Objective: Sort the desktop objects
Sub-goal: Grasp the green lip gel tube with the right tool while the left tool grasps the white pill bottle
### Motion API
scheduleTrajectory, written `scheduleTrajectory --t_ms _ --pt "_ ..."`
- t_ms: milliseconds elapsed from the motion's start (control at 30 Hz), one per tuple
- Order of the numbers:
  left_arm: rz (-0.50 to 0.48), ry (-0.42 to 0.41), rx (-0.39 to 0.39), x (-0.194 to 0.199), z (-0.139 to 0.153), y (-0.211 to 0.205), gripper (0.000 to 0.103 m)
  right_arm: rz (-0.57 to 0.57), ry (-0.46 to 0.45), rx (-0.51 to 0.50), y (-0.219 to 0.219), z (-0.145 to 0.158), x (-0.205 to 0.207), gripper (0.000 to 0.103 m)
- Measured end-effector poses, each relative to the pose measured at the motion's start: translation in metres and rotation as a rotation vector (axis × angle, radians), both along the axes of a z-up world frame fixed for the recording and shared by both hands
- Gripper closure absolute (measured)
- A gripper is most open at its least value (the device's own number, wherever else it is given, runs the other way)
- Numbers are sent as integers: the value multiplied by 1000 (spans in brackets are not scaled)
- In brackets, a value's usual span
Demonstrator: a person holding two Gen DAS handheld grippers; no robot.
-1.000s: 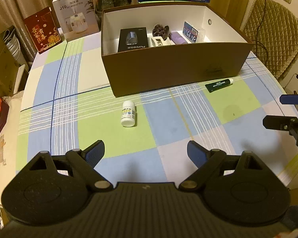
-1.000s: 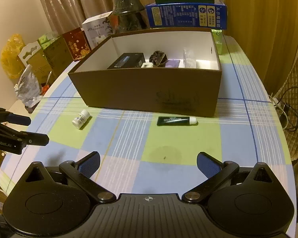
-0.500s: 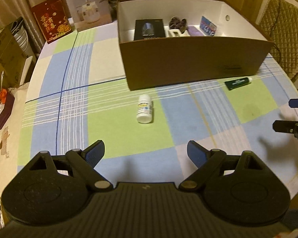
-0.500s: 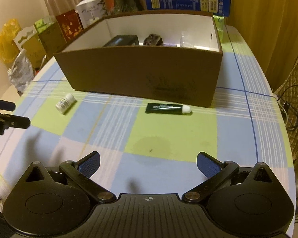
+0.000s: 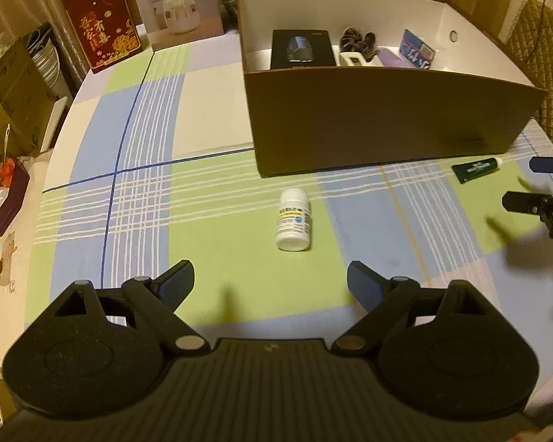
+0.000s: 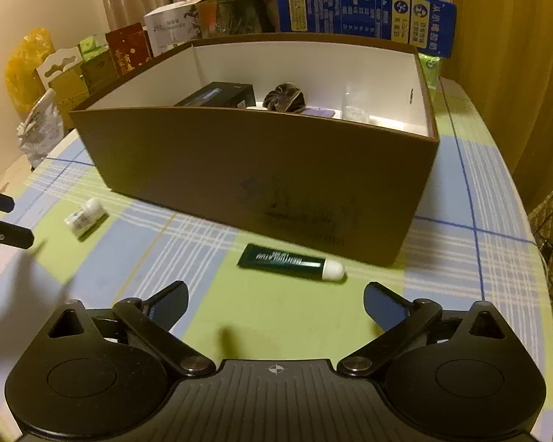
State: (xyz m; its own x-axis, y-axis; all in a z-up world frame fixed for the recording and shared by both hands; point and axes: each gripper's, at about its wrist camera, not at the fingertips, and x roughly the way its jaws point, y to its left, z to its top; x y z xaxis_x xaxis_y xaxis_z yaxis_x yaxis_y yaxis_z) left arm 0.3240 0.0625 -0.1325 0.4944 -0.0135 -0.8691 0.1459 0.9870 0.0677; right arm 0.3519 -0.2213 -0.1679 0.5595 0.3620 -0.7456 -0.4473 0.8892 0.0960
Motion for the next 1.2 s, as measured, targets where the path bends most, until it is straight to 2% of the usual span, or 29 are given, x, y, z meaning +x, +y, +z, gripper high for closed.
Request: scheduleTrajectory --t_ms 67,200,367,600,700,767,900,1133,1200 --pt "4 6 2 4 -2 1 15 13 -6 -7 1 -4 8 11" --pt "11 15 9 11 -6 4 15 12 -6 -29 1 -16 23 13" --pt "17 26 13 18 -10 6 15 -29 18 34 -5 -27 32 13" --pt "13 40 18 26 -14 5 15 51 24 50 5 -25 20 15" --pt "10 43 19 29 -15 5 15 105 43 69 10 -22 11 26" --pt "8 45 20 31 -16 4 15 111 21 24 15 -21 6 38" --pt "0 46 21 36 -18 2 15 81 4 -11 18 -24 15 44" --pt "-14 45 16 39 -20 0 16 117 -5 -38 28 -31 21 83" --pt "-18 44 16 39 -22 0 19 119 -3 -45 28 -31 18 86"
